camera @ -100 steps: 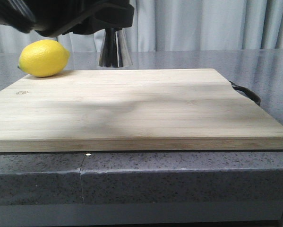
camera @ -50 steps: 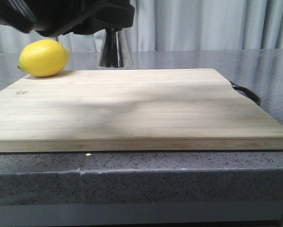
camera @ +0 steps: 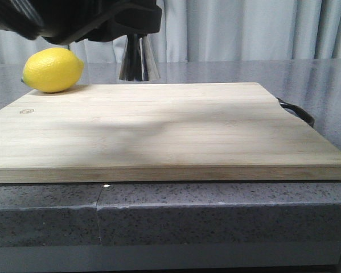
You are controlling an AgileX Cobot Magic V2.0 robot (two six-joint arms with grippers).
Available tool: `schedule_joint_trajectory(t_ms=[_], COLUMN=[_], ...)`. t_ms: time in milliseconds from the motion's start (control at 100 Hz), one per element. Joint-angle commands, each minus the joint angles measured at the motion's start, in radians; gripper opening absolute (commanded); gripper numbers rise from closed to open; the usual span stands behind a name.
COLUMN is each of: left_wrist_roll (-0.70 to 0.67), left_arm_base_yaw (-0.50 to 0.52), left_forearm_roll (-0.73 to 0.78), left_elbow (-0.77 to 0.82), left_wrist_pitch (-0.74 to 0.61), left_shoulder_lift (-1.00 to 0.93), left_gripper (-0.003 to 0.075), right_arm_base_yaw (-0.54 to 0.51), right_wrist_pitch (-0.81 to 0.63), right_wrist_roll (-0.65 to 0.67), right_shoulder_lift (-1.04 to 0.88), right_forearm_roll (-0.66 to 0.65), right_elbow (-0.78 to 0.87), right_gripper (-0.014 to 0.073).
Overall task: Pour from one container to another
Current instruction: 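Tilt the beaker with the right gripper, pouring liquid into the jigger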
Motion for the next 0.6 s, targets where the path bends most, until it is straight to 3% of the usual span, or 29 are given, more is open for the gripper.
schedule_joint_trajectory(t_ms=[0, 590], left_wrist_roll=[-0.009, -0.009], left_arm_base_yaw=[-0.007, -0.007], left_forearm_roll=[0.002, 0.009], left_elbow=[-0.034, -0.034], left_wrist_pitch=[-0.076, -0.076], left_shoulder_lift=[-0.023, -0.023], left_gripper=[-0.002, -0.002], right_arm_base_yaw=[0.0, 0.0], right_wrist_pitch=[0.011, 0.015], right_wrist_roll=[-0.004, -0.004], right_shoulder_lift=[-0.034, -0.034], right_forearm_roll=[-0.022, -0.082], right_elbow=[-0.04, -0.04], right_gripper=[0.0232, 0.0232])
